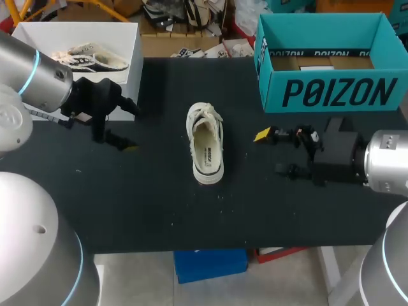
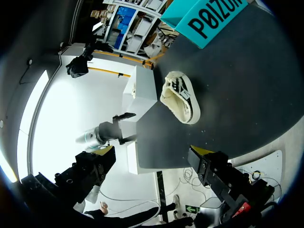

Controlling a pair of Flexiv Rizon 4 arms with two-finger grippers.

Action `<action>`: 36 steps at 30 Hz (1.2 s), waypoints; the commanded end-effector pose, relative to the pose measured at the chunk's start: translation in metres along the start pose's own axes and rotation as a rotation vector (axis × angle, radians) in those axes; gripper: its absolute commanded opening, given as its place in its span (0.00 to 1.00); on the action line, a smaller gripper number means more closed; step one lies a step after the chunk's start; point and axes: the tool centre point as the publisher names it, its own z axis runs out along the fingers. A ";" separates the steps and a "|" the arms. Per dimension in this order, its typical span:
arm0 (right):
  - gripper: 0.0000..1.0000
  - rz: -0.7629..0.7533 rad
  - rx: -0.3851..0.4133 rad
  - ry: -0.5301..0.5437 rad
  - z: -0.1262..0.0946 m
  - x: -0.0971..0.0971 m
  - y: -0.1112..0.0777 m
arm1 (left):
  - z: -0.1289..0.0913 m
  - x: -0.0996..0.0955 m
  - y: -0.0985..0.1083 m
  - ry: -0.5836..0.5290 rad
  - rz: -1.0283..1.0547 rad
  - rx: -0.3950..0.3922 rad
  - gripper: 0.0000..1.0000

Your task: Take the shoe out of the shoebox, open the shoe tongue, remove and reinsert the insole, then place the shoe into the shoebox

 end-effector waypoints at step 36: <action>1.00 -0.199 0.217 -0.444 0.073 -0.004 0.060 | 0.001 0.001 0.000 -0.003 0.001 -0.001 1.00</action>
